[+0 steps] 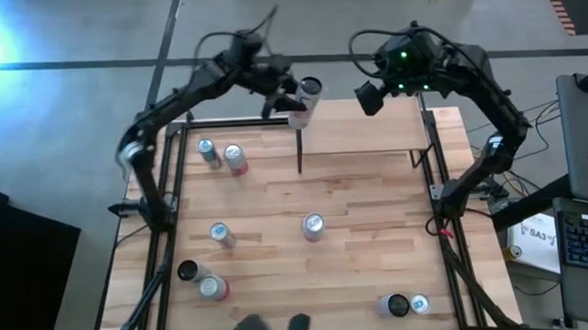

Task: Place canned beverage on shelf
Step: Put the right white-pink soda can on the shelf

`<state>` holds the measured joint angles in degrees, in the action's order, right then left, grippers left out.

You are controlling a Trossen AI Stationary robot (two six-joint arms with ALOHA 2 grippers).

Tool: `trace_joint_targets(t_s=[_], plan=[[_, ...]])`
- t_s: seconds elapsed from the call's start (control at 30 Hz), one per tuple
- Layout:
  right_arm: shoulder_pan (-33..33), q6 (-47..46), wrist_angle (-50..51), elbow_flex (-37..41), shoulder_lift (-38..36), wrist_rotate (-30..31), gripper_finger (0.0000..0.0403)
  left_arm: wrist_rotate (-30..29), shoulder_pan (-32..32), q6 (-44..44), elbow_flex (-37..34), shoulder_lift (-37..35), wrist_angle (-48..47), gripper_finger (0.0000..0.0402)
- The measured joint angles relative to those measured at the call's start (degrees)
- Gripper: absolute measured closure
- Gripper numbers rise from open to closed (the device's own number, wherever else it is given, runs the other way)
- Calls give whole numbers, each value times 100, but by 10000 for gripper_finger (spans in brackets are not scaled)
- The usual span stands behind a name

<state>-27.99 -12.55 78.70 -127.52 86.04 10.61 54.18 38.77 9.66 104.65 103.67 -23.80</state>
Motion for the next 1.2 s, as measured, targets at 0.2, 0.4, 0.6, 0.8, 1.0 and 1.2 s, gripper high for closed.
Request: trace_joint_targets(t_s=[0.2,0.4,0.6,0.8,1.0,1.2], plan=[[-2,110,-1137,627,-42,-306,74,-369,35,-1724,-2643,-1214,3441,213],[-2,-105,-1842,1053,-58,-681,74,-1453,35,-2669,-4458,-1609,6690,213],[-2,-306,-2233,1154,-57,-765,74,-2129,-5,-2474,-4531,-946,7134,202],[21,-528,-2288,1154,-59,-773,74,-1514,-2,-2886,-3312,264,7074,197],[138,-708,-1935,1154,-119,-757,74,-975,25,-2690,-2307,955,6581,196],[316,-805,-1610,1154,-168,-339,74,-860,102,-1461,-1715,1104,4816,196]])
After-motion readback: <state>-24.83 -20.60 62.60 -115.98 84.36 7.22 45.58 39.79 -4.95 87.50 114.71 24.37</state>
